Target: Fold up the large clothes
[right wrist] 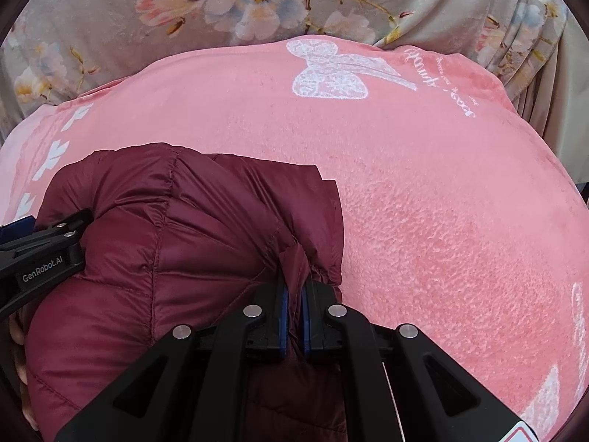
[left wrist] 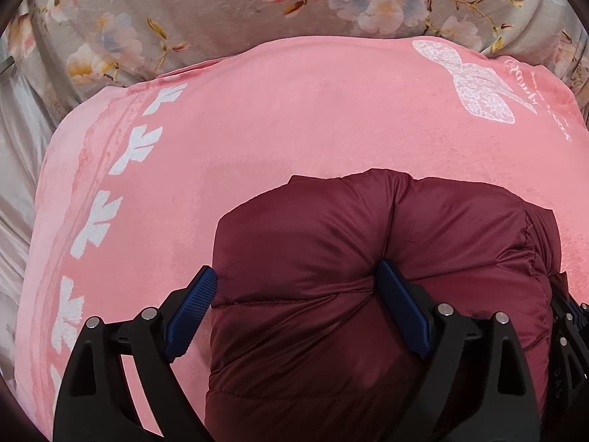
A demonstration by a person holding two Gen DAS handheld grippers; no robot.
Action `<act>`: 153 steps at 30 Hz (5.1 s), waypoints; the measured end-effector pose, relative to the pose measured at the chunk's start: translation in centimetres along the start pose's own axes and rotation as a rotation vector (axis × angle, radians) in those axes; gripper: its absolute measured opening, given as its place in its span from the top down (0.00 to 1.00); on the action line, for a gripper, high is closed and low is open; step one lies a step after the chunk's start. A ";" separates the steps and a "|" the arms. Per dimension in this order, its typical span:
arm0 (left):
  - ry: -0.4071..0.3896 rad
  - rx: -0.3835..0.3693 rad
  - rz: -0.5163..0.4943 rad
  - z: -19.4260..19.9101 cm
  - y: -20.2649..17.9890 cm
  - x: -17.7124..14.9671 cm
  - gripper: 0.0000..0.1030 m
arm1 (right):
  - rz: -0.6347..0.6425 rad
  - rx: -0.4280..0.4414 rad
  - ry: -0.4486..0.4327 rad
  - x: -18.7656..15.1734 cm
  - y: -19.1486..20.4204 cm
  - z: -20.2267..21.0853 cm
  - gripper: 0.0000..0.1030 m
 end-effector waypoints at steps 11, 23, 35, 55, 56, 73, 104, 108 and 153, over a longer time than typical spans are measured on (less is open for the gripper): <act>-0.034 0.025 -0.013 0.0 -0.5 -0.5 0.14 | -0.024 0.011 -0.031 -0.3 -0.3 0.0 0.96; -0.058 0.046 -0.024 0.1 -0.9 -0.7 0.14 | -0.044 0.025 -0.043 -0.6 -0.5 0.2 0.96; -0.076 0.065 -0.034 0.1 -1.2 -0.8 0.13 | -0.065 0.045 -0.046 -0.5 -0.9 0.1 0.96; -0.087 0.074 -0.017 -0.3 -1.1 -0.8 0.11 | -0.138 0.102 -0.052 -0.5 -1.7 -0.2 0.96; -0.080 0.065 -0.009 -0.3 -0.9 -0.7 0.10 | -0.166 0.131 -0.051 -0.5 -2.2 -0.1 0.95; 0.033 -0.133 -0.077 12.1 4.7 -10.1 0.11 | -0.259 0.345 0.070 -8.1 -5.9 13.4 0.58; 0.093 -0.203 0.208 8.9 10.6 -6.0 0.09 | -0.252 0.235 0.019 -1.6 -5.7 14.0 0.36; 0.132 -0.250 0.213 5.7 9.3 -4.4 0.09 | -0.352 0.268 0.073 0.2 -6.2 9.3 0.33; -0.386 -0.464 0.114 22.9 11.3 5.5 0.63 | -0.166 0.419 -0.352 8.6 1.5 24.5 0.83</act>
Point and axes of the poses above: each gripper's, at about its wrist camera, not at the fingertips, and z roughly against the way its jaws point, y to its left, x to its top, the point moved 1 cm from there along -z, roughly the way its jaws point, and after that the axes turned 13 degrees about -y, right-handed, at the moved point
